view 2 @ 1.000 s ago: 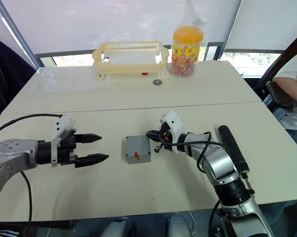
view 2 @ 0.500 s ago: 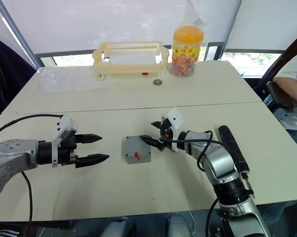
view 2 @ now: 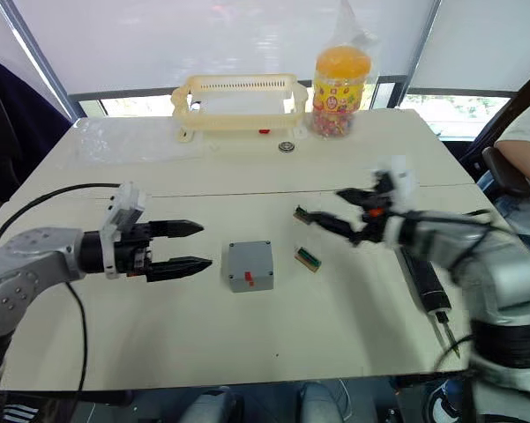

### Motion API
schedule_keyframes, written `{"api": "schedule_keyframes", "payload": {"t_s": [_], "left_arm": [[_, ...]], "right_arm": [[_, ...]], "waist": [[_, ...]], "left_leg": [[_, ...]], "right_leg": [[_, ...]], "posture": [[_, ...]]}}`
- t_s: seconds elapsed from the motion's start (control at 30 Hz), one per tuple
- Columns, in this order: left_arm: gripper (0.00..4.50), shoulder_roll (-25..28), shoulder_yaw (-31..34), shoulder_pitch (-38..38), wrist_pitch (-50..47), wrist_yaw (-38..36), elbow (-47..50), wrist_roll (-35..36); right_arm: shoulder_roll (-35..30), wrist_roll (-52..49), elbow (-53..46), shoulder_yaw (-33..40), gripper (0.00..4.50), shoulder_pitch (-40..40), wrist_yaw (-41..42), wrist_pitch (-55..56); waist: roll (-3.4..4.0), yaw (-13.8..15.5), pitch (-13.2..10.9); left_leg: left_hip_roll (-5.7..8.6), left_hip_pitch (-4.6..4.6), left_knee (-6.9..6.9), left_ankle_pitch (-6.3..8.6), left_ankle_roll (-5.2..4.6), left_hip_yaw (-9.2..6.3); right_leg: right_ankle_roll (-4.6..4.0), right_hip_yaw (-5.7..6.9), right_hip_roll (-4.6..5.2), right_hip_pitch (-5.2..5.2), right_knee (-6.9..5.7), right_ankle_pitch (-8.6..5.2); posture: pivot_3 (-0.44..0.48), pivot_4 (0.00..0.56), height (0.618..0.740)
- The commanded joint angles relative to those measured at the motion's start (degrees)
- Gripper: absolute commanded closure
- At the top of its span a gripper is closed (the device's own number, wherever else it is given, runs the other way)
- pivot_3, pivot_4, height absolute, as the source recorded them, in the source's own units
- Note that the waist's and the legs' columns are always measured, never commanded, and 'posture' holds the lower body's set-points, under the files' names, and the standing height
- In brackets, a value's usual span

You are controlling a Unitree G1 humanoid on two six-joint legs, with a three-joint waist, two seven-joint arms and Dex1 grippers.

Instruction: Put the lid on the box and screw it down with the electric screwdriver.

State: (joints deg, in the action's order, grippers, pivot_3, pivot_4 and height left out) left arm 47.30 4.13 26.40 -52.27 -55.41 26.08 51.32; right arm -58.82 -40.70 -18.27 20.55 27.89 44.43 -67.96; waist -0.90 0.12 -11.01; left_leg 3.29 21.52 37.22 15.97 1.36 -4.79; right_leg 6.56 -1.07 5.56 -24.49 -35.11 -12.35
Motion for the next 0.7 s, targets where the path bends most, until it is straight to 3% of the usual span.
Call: {"api": "schedule_keyframes", "payload": {"t_s": [0.03,0.13,0.27,0.43,0.7], "left_arm": [[0.00,-0.2,-4.9,3.1,1.0,-3.8,2.9,-0.4],[0.00,-0.3,-9.9,4.6,3.8,-6.0,4.1,-4.4],[0.00,-1.4,-14.2,5.3,7.5,-6.6,4.5,-9.5],[0.00,-2.5,-15.5,4.1,9.0,-6.1,5.2,-11.3],[0.00,-2.7,-14.2,0.9,8.1,-3.2,6.3,-12.2]], "right_arm": [[-12.9,-2.2,1.4,2.6,0.08,-5.0,5.7,-10.2],[-22.3,-4.2,2.6,1.2,0.08,-10.3,8.3,-20.0],[-24.1,-7.0,4.3,0.4,0.08,-13.2,7.9,-24.5],[-23.0,-6.4,4.2,-2.6,0.08,-14.0,4.6,-24.5],[-18.1,-0.4,12.2,-11.2,0.08,-10.0,0.0,-20.5]], "waist": [[-0.04,0.0,0.0],[0.02,-0.8,0.0],[0.03,-1.1,0.0],[0.03,-0.7,0.0],[0.01,-0.8,0.0]], "left_leg": [[-0.03,-0.01,-0.01,0.02,-0.03,0.00],[-0.09,-0.03,-0.03,0.06,-0.10,0.05],[-0.12,-0.11,0.02,0.07,-0.12,0.25],[-0.11,-0.03,0.08,0.07,-0.12,0.21],[-0.08,-0.01,0.12,0.06,-0.11,0.20]], "right_leg": [[-0.04,0.03,-0.02,0.00,-0.01,-0.03],[-0.14,0.03,-0.12,0.00,-0.03,-0.09],[-0.18,-0.15,-0.12,0.00,-0.05,-0.09],[-0.09,-0.14,-0.08,0.00,-0.03,-0.08],[0.04,-0.14,-0.05,0.00,0.00,-0.01]], "posture": [[0.000,0.150,0.740],[0.000,0.150,0.740],[0.000,0.150,0.740],[0.000,0.150,0.740],[0.000,0.150,0.740]]}}
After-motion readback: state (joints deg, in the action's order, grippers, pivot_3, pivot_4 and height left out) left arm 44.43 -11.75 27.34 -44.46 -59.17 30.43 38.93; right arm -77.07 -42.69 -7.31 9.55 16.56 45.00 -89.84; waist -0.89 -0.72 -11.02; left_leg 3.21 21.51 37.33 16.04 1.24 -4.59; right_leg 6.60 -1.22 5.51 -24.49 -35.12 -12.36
